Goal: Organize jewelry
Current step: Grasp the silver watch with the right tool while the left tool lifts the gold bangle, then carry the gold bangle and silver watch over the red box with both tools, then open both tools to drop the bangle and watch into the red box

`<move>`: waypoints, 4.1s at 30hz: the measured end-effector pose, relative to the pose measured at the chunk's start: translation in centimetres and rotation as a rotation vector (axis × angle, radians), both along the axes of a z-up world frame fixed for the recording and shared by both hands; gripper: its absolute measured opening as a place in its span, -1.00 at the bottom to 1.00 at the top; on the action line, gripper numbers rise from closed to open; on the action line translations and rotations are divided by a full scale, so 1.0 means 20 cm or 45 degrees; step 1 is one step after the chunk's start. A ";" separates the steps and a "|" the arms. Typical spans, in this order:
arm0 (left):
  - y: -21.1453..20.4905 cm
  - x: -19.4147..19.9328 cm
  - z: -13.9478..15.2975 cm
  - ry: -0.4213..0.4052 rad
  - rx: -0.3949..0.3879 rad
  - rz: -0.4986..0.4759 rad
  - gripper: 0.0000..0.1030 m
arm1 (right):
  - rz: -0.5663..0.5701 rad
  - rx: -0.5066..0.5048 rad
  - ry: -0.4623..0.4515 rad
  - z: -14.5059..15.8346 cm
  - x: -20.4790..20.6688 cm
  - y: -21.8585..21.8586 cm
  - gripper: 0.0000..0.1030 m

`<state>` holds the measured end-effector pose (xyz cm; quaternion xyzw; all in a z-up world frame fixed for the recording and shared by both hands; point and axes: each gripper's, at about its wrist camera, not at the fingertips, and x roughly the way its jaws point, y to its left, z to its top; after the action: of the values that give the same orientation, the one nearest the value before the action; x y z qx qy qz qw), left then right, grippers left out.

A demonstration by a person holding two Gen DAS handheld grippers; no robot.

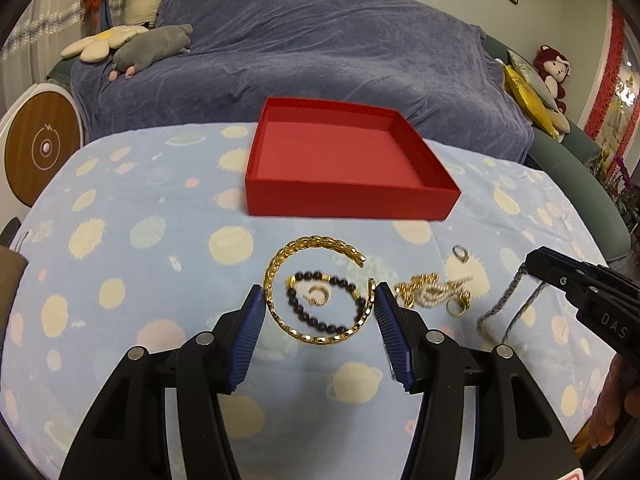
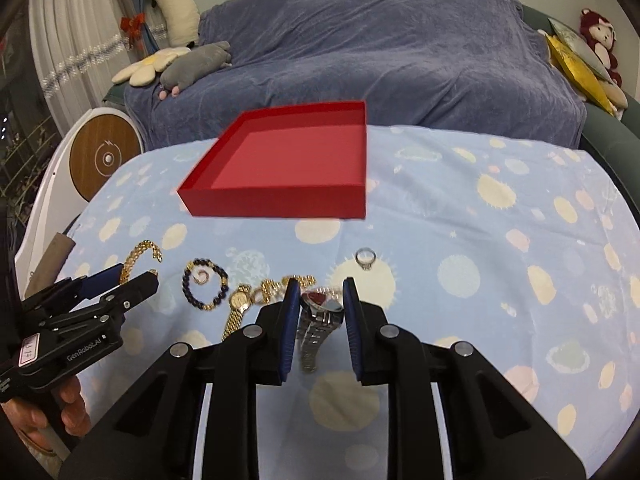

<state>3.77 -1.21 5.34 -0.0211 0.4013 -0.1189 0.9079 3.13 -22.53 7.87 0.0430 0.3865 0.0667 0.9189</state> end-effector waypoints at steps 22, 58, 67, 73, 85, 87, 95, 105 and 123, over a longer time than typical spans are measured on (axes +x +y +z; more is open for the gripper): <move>0.19 0.12 -0.05 0.086 -0.059 0.109 0.04 | -0.070 0.215 0.333 -0.42 -0.06 -0.02 -0.31; 0.08 0.16 0.07 -0.028 -0.014 0.011 0.05 | -0.011 0.069 -0.076 0.06 0.04 0.05 -0.54; -0.11 0.60 0.27 -0.110 0.027 -0.051 0.05 | 0.053 0.078 -0.161 0.33 0.53 0.00 -0.54; -0.20 1.03 0.18 -0.068 0.036 -0.035 0.05 | 0.063 0.081 -0.134 0.26 1.00 0.03 -0.54; -0.22 1.56 -0.11 0.167 0.053 0.004 0.05 | -0.010 0.024 0.094 -0.13 1.53 0.02 -0.53; -0.23 1.58 -0.13 0.178 0.064 0.029 0.06 | -0.030 0.017 0.099 -0.15 1.55 0.00 -0.53; -0.16 1.56 -0.07 0.124 0.006 0.078 0.14 | -0.071 0.019 -0.008 -0.06 1.43 -0.08 -0.35; 0.06 0.91 0.19 -0.010 -0.023 0.104 0.28 | 0.021 0.013 -0.017 0.12 0.73 -0.13 -0.21; 0.12 0.25 -0.26 0.213 0.031 0.095 0.29 | -0.008 0.051 0.162 -0.26 0.08 -0.08 -0.21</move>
<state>8.85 1.11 0.07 -0.0347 0.4760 -0.0777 0.8753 4.71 -24.09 2.72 0.0666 0.4424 0.0686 0.8917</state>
